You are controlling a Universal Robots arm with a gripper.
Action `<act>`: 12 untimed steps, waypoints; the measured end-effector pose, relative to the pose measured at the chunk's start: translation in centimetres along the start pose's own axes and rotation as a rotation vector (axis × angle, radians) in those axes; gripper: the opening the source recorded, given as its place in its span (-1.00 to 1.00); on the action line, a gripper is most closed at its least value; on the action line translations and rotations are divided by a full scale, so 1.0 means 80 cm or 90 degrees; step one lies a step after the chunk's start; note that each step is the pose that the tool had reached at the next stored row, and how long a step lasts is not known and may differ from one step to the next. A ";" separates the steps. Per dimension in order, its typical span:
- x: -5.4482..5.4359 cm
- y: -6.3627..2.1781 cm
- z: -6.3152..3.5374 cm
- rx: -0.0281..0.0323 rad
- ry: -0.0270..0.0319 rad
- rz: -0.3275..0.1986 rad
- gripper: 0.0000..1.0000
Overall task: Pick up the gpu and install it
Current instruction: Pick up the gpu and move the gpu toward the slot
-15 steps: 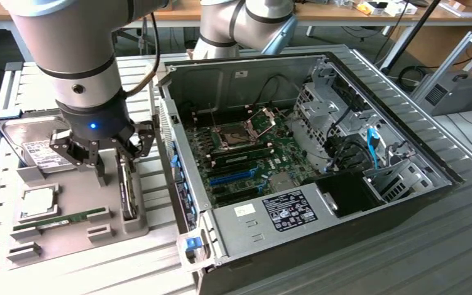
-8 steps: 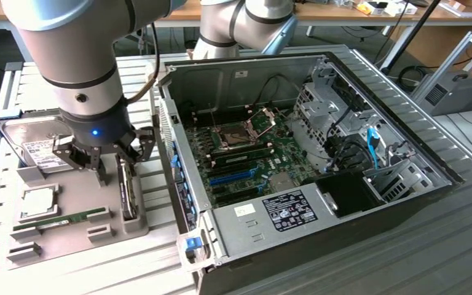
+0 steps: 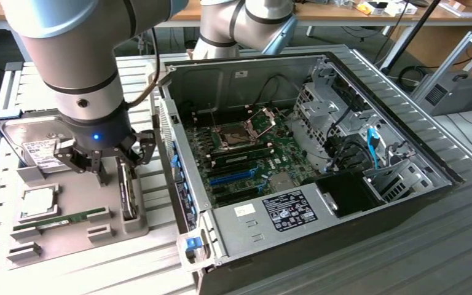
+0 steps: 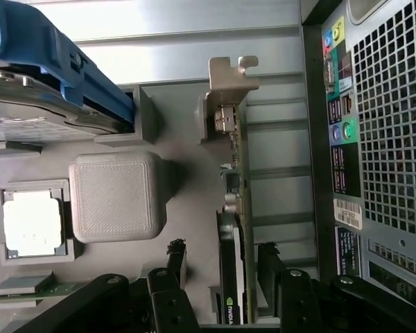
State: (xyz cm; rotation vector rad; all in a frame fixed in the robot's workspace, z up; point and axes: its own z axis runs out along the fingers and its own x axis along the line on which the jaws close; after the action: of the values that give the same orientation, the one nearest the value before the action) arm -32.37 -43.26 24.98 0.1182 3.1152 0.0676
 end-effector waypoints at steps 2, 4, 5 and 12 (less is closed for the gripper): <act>0.000 -0.001 0.002 0.0001 0.0002 0.000 0.08; 0.000 -0.002 0.004 0.0000 0.0002 0.000 0.08; 0.000 -0.002 0.004 0.0000 0.0002 0.000 0.08; -0.001 -0.009 0.004 0.0000 0.0002 0.000 0.08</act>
State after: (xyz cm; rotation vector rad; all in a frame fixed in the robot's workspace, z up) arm -32.37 -43.93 24.67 0.1181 3.1155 0.0677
